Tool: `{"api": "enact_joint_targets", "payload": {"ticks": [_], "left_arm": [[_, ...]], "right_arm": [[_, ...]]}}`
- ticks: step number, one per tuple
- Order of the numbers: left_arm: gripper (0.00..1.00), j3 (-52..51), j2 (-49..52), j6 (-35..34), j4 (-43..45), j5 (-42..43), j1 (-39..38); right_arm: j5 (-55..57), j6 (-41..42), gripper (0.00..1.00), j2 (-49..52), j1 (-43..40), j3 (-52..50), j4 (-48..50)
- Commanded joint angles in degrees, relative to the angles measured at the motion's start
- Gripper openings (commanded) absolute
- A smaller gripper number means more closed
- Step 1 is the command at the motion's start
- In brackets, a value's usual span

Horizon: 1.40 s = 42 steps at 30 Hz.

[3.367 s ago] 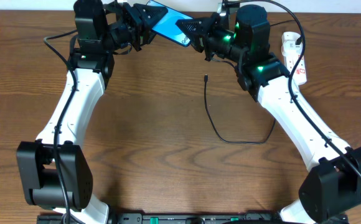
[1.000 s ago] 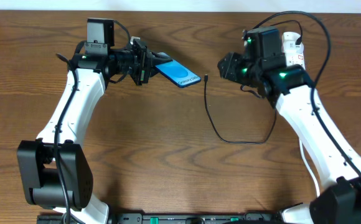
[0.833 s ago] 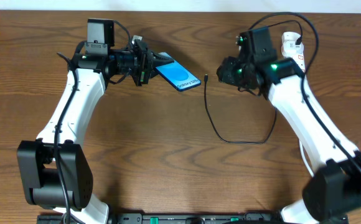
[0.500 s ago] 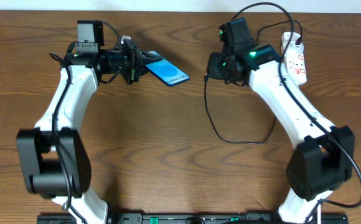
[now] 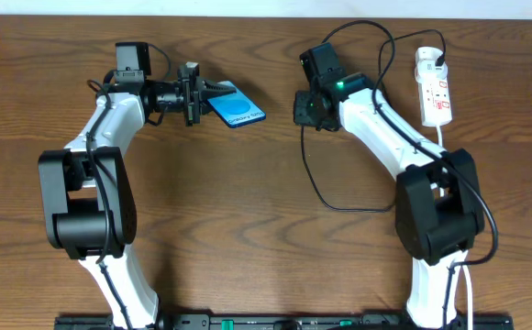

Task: Plug charger to phone and switch on socket
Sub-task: 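Lower the right gripper onto the black cable's USB-C plug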

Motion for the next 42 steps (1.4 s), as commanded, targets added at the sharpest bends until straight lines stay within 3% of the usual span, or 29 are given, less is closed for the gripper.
{"api": "enact_joint_targets", "payload": {"ticks": [1, 17, 42], "left_arm": [[0.07, 1.8, -0.7, 1.0, 0.4, 4.5, 0.0], [0.07, 1.8, -0.7, 1.3, 0.5, 4.4, 0.0], [0.07, 1.8, -0.7, 2.4, 0.5, 4.0, 0.0]], "right_arm": [[1.6, -0.2, 0.38, 2.5, 0.1, 1.1, 1.1], [1.8, 0.5, 0.36, 6.2, 0.0, 0.9, 6.4], [2.0, 0.5, 0.30, 10.7, 0.2, 0.4, 6.4]]}}
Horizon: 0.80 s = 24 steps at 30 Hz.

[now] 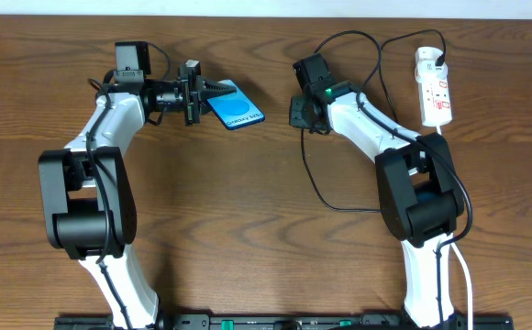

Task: Plug charger to phone and switch on socket
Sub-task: 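Lower the right gripper onto the black cable's USB-C plug, then grasp the cable near the plug with the right gripper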

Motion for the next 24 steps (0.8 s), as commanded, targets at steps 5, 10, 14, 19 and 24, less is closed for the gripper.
{"api": "enact_joint_targets", "payload": {"ticks": [5, 10, 14, 19, 24], "left_arm": [[0.07, 1.8, -0.7, 1.0, 0.1, 2.4, 0.0], [0.07, 1.8, -0.7, 1.0, 0.1, 2.4, 0.0], [0.07, 1.8, -0.7, 2.2, 0.1, 1.9, 0.0], [0.07, 1.8, -0.7, 2.3, 0.1, 1.3, 0.0], [0.07, 1.8, -0.7, 2.5, 0.1, 1.3, 0.0]], "right_arm": [[-0.5, 0.6, 0.18, 2.9, 0.2, 0.1, -1.3], [-0.5, 0.7, 0.03, 2.8, 0.1, 0.1, -2.8], [-3.1, -2.2, 0.01, 0.9, -1.4, 0.2, -5.2], [-10.9, -10.7, 0.01, -3.8, -3.8, 0.2, -8.0], [-18.7, -25.8, 0.01, -8.7, -5.6, 0.2, -13.7]]}}
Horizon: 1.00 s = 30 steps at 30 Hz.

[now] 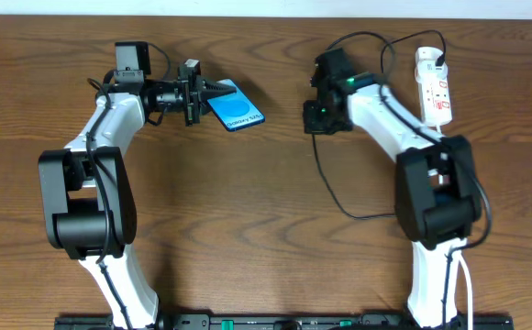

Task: Plug charger to phone and switch on socket
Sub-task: 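Grasp the cable near the plug with the right gripper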

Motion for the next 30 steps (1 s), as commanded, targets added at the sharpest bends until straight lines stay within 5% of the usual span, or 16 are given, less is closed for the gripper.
{"api": "enact_joint_targets", "payload": {"ticks": [1, 7, 21, 30], "left_arm": [[0.07, 1.8, -0.7, 1.0, 0.1, 1.6, 0.0], [0.07, 1.8, -0.7, 1.5, 0.1, 1.6, 0.0], [0.07, 1.8, -0.7, 1.8, 0.1, 1.6, 0.0], [0.07, 1.8, -0.7, 1.8, 0.1, 1.6, 0.0]], "right_arm": [[-6.7, -14.6, 0.01, -5.4, -0.9, -0.2, -3.4], [-0.6, -24.7, 0.01, -4.2, 1.5, -0.8, -9.2], [6.0, -20.7, 0.05, 0.9, 8.0, -0.9, -9.8], [2.9, -15.2, 0.43, 2.4, 6.4, -1.0, -8.3]]}}
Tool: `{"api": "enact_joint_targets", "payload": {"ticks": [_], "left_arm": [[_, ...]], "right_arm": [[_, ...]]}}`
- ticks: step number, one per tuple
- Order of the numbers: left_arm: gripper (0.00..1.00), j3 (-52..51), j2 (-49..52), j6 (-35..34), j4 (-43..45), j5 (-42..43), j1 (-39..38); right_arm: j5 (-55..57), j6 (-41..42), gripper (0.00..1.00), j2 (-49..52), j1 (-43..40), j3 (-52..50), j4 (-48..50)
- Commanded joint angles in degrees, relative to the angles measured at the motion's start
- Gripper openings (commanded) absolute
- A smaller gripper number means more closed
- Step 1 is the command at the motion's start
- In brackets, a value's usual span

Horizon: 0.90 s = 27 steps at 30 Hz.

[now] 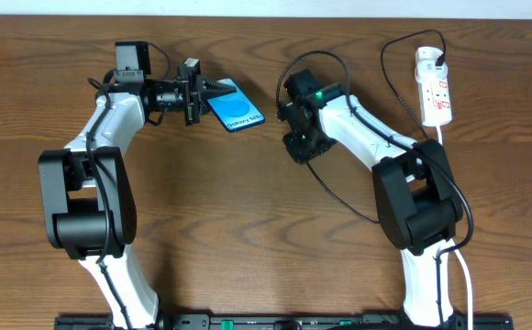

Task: Plug charger to phone and switch on socket
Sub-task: 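Grasp the cable near the plug with the right gripper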

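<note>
A blue phone (238, 112) lies tilted at the back left of the table, and my left gripper (213, 96) is shut on its left edge. To the right of the phone and a little nearer, my right gripper (300, 147) points down at the table. It seems shut on the end of the black charger cable (344, 197), whose plug tip is hidden under the fingers. The cable loops off toward the white socket strip (435, 92) at the back right, where a plug sits in the strip's far end.
The brown wooden table (248, 238) carries only the arms, the phone, the cable and the strip. Slack cable curves over the table between my right arm's base and its gripper. A white lead (442, 133) runs from the strip toward the front.
My right gripper has moved left and toward the front, ending closer to the phone's right corner. The cable loop has shifted with it. The left arm and phone have not moved.
My left gripper held the phone in the same spot throughout. My right gripper first hung to the right of the phone with the cable, then stood slightly further left, then further right near the strip side. Now it is lower left, near the phone.
</note>
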Motion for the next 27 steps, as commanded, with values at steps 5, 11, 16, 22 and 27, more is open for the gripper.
{"api": "enact_joint_targets", "payload": {"ticks": [5, 11, 16, 22, 27], "left_arm": [[0.08, 1.8, -0.7, 0.8, 0.1, 1.8, 0.0], [0.07, 1.8, -0.7, 0.8, 0.1, 1.8, 0.0], [0.07, 1.8, -0.7, 0.8, 0.1, 1.8, 0.0], [0.07, 1.8, -0.7, 0.8, 0.1, 1.8, 0.0], [0.07, 1.8, -0.7, 0.8, 0.1, 1.8, 0.0]], "right_arm": [[-7.0, 5.0, 0.51, 2.2, -2.5, -0.5, -0.4], [-10.7, 5.5, 0.46, 6.6, -3.1, -0.5, -3.8], [-10.7, 5.5, 0.37, 10.1, -3.1, -0.5, -4.4], [-7.7, 5.5, 0.32, 10.5, -3.1, -0.5, -4.2], [-3.2, 6.6, 0.31, 10.5, -2.6, -0.5, -4.2]]}}
